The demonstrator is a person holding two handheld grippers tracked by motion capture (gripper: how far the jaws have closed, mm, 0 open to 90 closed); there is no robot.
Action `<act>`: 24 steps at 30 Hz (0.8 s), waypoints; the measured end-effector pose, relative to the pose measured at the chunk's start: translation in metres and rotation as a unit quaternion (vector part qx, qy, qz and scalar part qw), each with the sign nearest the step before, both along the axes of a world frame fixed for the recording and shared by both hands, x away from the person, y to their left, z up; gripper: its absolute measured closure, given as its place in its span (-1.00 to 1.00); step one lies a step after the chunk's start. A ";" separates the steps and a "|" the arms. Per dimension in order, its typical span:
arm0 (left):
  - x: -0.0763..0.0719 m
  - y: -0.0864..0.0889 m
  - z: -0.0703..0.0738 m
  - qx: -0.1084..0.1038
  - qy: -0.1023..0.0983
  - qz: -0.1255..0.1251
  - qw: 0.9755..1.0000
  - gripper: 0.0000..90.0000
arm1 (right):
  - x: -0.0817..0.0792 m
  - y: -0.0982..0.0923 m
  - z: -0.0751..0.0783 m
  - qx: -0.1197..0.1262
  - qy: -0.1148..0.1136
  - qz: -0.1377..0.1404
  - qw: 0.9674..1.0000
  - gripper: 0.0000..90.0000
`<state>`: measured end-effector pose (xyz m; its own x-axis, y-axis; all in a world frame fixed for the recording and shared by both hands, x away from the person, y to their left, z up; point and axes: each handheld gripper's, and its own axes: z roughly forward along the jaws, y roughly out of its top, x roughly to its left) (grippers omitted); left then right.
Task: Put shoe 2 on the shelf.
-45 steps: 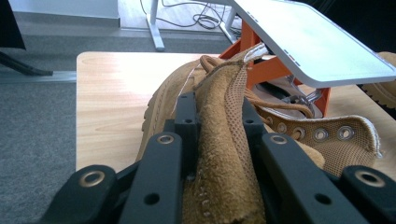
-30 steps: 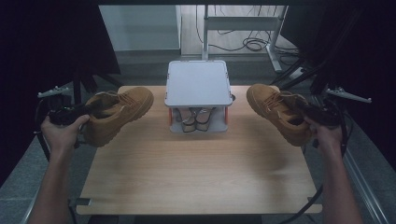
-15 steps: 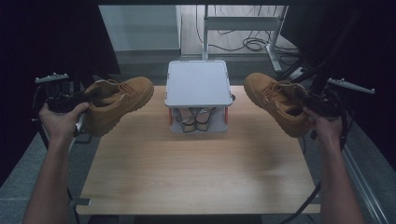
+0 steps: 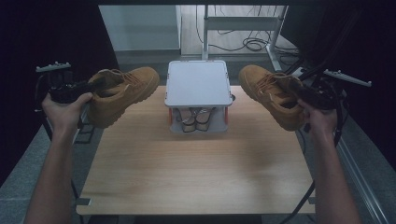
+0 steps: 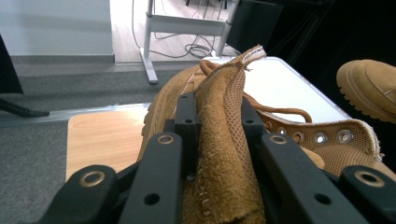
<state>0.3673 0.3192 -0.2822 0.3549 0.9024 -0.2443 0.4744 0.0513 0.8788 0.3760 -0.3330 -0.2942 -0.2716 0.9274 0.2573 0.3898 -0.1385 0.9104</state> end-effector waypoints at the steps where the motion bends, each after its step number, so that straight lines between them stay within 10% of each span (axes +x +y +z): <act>1: 0.001 -0.001 0.001 -0.001 -0.001 0.000 1.000 0.70 | 0.001 0.001 0.001 -0.001 -0.003 0.001 1.000 0.74; 24: 0.026 -0.037 0.019 -0.021 -0.019 -0.012 1.000 0.70 | 0.022 0.046 0.020 0.026 -0.014 0.011 0.999 0.74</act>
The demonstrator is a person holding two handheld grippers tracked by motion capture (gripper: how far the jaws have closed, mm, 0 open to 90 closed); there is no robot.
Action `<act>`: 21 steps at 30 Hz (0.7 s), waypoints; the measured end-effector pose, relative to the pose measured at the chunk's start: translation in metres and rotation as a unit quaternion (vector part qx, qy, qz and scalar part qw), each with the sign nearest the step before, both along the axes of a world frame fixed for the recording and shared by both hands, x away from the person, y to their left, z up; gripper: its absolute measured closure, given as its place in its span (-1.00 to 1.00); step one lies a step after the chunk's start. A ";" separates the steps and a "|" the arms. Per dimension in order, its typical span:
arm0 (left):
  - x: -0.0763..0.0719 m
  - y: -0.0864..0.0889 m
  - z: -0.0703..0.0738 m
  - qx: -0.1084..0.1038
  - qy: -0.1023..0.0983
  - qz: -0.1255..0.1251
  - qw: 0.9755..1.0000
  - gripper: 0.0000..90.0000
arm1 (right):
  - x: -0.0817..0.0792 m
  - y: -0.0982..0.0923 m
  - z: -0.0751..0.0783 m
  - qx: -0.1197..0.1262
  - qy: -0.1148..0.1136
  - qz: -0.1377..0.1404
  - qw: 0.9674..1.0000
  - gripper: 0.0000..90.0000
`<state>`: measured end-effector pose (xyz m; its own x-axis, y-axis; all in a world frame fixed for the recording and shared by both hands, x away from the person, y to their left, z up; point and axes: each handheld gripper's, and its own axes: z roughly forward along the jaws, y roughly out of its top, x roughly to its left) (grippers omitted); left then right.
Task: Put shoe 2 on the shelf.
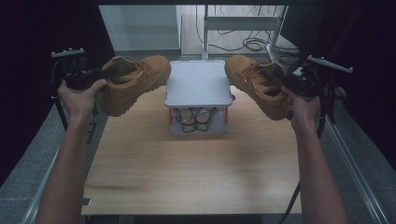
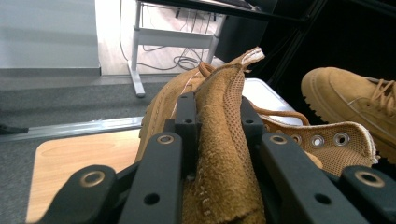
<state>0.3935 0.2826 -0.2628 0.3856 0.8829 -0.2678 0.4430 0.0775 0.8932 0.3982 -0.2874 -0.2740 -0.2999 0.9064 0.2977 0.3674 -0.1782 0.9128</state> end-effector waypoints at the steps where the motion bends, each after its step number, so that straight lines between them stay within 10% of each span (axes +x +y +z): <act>1: 0.002 -0.002 0.000 -0.004 -0.001 0.000 1.000 0.70 | 0.001 0.003 0.001 0.001 0.000 0.001 1.000 0.74; 21: 0.033 -0.047 -0.010 -0.034 0.008 -0.010 0.999 0.70 | 0.028 0.049 -0.001 0.023 0.006 0.000 1.000 0.74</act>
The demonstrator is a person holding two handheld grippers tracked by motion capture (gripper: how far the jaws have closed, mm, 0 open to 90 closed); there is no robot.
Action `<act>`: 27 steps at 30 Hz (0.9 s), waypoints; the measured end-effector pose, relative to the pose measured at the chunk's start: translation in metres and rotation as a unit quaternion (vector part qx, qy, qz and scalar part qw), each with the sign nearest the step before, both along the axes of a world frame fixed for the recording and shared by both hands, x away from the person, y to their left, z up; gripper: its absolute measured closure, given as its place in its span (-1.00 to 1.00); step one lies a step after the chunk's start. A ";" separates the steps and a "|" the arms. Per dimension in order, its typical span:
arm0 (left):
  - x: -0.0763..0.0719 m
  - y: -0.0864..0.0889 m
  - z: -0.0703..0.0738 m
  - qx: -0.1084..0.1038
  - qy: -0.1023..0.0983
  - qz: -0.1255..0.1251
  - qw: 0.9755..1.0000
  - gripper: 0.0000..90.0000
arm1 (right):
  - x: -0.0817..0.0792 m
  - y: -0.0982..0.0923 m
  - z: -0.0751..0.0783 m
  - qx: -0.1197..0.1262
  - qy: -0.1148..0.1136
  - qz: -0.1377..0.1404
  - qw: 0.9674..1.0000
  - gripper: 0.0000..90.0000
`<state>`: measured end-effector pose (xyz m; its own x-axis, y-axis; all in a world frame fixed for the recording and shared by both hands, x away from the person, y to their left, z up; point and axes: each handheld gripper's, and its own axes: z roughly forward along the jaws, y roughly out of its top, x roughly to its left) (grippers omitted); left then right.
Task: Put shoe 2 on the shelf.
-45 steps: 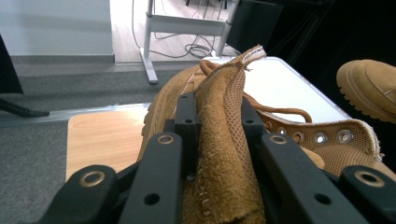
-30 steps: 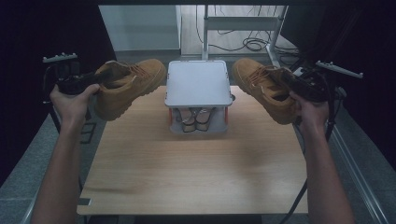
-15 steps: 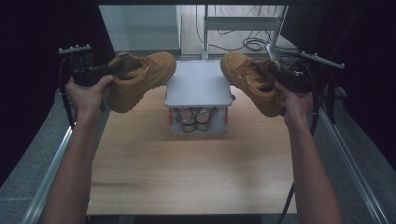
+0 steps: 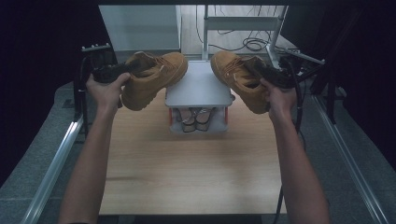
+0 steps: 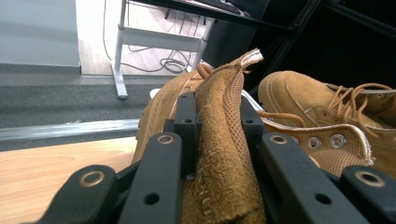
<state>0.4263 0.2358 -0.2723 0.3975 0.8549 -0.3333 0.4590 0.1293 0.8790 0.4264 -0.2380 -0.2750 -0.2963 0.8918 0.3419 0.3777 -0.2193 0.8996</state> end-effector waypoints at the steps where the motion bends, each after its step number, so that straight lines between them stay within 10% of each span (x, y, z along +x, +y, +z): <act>1: 0.001 -0.001 0.000 0.000 0.000 0.000 1.000 0.70 | 0.000 0.002 0.000 -0.002 0.001 0.001 1.000 0.73; 27: 0.032 -0.039 0.003 -0.020 0.013 0.017 1.000 0.69 | 0.028 0.053 0.011 -0.006 0.016 -0.021 1.000 0.73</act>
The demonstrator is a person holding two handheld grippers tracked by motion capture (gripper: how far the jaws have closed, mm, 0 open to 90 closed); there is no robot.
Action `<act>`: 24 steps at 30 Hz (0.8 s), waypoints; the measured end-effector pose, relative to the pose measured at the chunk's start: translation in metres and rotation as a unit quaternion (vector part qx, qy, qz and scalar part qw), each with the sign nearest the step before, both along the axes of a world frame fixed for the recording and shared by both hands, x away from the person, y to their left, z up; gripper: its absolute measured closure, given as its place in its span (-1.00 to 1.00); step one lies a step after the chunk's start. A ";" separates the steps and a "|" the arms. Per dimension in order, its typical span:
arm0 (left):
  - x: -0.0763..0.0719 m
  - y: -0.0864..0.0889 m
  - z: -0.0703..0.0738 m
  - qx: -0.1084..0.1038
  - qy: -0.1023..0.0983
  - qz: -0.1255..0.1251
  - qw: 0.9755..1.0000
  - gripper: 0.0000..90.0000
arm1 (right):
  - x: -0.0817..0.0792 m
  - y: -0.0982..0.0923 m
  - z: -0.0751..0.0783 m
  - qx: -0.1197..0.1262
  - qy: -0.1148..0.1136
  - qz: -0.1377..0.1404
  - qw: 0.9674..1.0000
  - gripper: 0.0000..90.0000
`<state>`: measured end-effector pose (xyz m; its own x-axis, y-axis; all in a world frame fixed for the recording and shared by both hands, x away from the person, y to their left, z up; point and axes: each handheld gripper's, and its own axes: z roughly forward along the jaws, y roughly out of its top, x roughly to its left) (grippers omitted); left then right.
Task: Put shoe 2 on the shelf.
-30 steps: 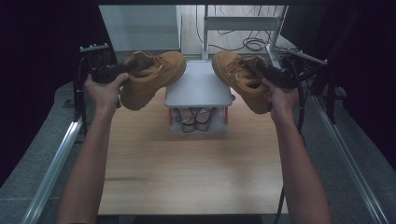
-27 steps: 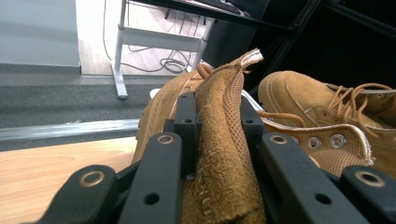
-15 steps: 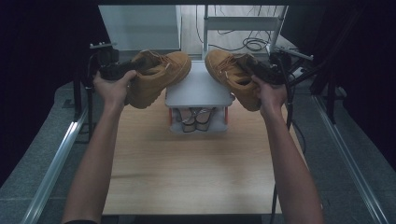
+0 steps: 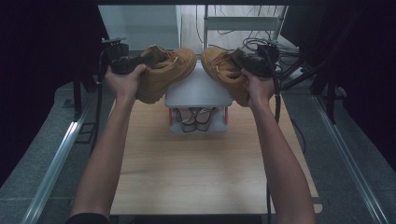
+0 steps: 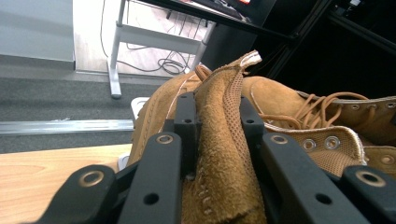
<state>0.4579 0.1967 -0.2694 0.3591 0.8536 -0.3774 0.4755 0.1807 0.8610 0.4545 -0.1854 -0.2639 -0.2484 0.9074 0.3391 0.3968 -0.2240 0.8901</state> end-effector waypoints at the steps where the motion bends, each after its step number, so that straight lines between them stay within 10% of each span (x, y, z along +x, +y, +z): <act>1: 0.002 -0.002 0.000 0.001 0.001 0.001 1.000 0.69 | 0.002 0.003 0.001 0.003 0.001 -0.002 1.000 0.73; 24: 0.027 -0.017 -0.023 -0.028 0.047 0.006 0.999 0.64 | 0.033 0.036 -0.016 0.043 0.038 -0.012 0.998 0.64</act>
